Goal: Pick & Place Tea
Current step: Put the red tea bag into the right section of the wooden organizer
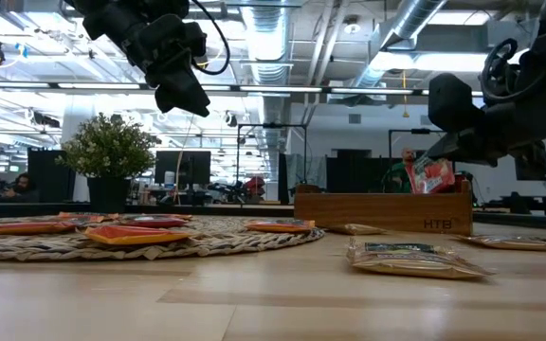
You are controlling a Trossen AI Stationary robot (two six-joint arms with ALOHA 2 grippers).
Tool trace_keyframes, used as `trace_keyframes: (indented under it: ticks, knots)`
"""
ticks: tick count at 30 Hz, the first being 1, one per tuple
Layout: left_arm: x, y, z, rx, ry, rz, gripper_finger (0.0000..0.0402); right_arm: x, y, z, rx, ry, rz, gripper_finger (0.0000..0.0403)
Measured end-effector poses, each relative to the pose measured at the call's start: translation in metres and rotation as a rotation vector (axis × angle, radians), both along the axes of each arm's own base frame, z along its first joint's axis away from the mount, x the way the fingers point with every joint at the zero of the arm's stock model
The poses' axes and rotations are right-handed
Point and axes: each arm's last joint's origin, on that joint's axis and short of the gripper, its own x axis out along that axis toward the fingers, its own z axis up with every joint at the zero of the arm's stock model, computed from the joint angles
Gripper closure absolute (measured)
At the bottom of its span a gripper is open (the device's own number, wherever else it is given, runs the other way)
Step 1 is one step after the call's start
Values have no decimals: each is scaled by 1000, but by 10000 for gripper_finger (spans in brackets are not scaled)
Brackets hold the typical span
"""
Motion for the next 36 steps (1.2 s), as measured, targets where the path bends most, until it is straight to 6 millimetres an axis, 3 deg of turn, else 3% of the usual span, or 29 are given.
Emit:
trace_keyframes:
  ticks: [14,26,36]
  knots:
    - [0,0,0,16,1,-12,245,1,0,0,6,-11,-1,401]
    - [0,0,0,15,3,-13,245,4,-6,0,8,-17,-37,315]
    - [-1,0,-1,10,15,-13,245,10,-1,13,-28,50,-23,305]
